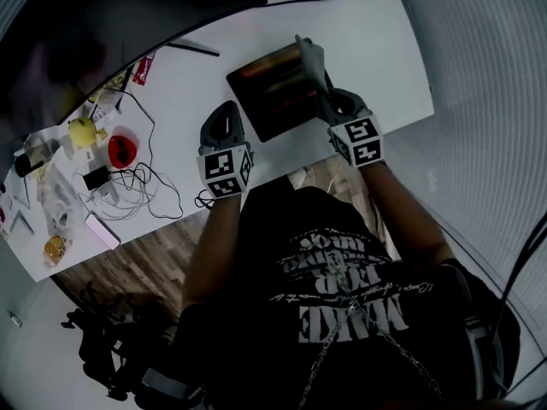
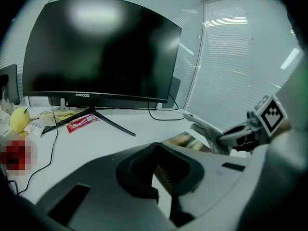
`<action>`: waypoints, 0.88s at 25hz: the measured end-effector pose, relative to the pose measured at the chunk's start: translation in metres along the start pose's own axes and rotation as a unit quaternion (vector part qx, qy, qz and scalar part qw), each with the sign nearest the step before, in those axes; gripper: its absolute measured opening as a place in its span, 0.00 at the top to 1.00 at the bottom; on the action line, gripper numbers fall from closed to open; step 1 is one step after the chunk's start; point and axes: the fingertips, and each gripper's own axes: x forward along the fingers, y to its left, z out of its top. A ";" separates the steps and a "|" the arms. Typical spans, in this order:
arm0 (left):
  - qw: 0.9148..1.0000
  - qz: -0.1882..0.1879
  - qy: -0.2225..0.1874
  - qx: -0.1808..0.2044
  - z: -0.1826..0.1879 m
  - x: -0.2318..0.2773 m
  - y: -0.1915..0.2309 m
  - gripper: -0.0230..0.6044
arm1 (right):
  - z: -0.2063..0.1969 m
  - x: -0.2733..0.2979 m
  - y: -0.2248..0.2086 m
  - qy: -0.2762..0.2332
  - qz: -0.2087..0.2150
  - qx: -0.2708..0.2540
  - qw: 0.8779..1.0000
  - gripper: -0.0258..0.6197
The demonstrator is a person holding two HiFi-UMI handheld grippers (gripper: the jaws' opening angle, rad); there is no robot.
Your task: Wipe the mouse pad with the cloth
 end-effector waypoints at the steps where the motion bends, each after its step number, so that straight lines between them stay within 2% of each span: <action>1: 1.000 0.007 -0.001 -0.005 -0.001 -0.002 0.005 0.95 | 0.015 0.012 0.019 -0.006 0.026 -0.011 1.000 0.93; 5: 1.000 0.028 -0.003 -0.014 -0.006 -0.010 0.020 0.95 | 0.044 0.075 0.092 0.004 0.103 -0.082 0.991 0.93; 8: 0.999 0.030 -0.003 -0.012 -0.010 -0.015 0.020 0.96 | 0.040 0.114 0.122 0.037 0.128 -0.116 0.984 0.93; 11: 0.999 0.030 0.000 -0.013 -0.016 -0.016 0.016 0.95 | 0.030 0.130 0.129 0.062 0.134 -0.115 0.982 0.93; 16: 1.000 0.028 0.002 -0.012 -0.021 -0.008 0.017 0.95 | 0.026 0.126 0.091 0.062 0.106 -0.081 0.989 0.94; 19: 1.000 0.025 0.005 -0.013 -0.020 -0.001 0.017 0.95 | 0.017 0.111 0.037 0.069 0.064 -0.052 0.994 0.94; 22: 1.000 0.023 0.008 -0.015 -0.018 0.008 0.017 0.95 | 0.006 0.095 -0.022 0.078 0.016 -0.044 0.996 0.94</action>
